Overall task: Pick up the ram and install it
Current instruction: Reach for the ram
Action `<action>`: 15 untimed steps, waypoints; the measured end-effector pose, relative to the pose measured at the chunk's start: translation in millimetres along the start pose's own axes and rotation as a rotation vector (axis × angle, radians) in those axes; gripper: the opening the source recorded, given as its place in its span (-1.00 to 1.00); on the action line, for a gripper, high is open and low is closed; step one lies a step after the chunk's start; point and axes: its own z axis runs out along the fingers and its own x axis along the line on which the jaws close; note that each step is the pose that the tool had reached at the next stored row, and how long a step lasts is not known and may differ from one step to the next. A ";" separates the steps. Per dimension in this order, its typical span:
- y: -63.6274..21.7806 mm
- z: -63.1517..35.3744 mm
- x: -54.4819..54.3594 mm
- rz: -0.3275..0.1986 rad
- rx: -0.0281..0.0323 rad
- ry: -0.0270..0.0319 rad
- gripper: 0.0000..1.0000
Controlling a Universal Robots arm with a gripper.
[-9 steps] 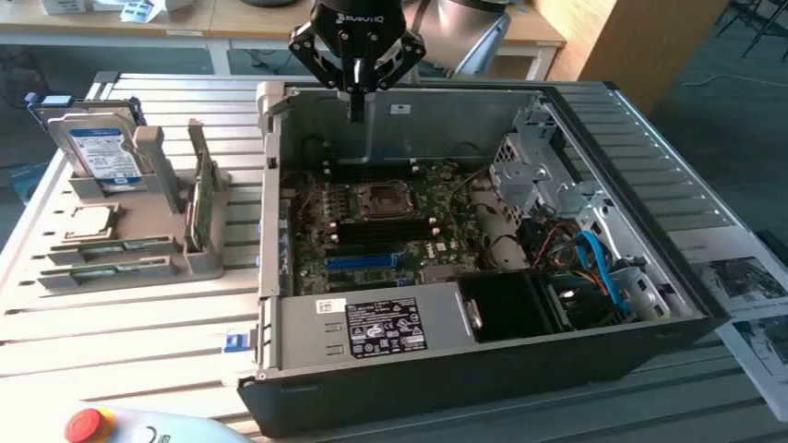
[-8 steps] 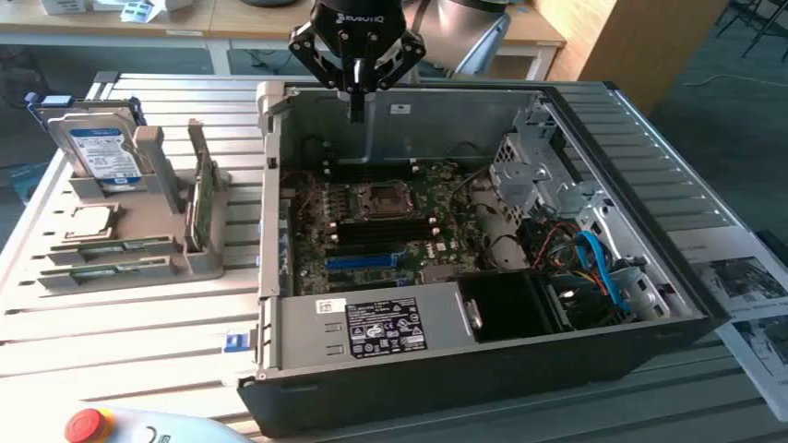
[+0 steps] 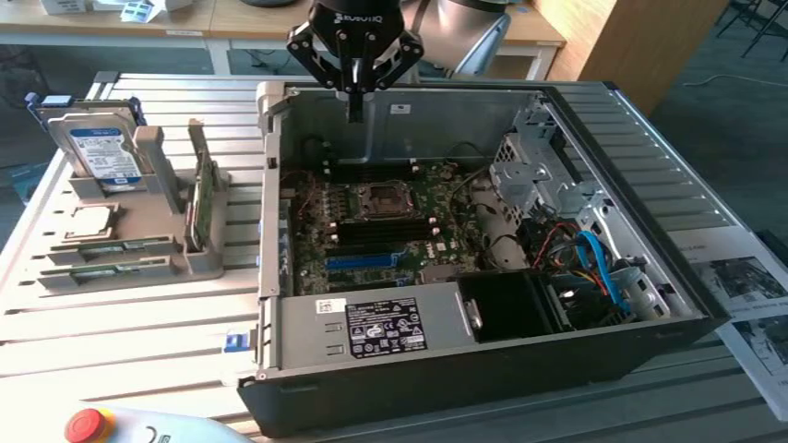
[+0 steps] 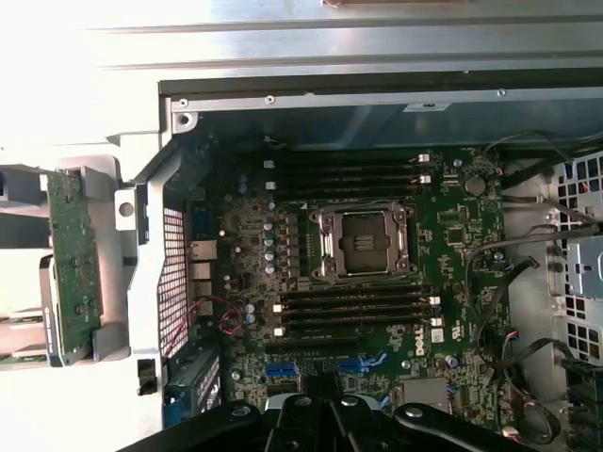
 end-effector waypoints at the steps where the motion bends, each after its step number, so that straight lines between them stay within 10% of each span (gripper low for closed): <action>1: 0.0 0.0 0.6 0.000 0.0000 0.0000 -0.80; 15: 0.5 -0.3 12.5 0.000 0.0000 0.0000 -0.80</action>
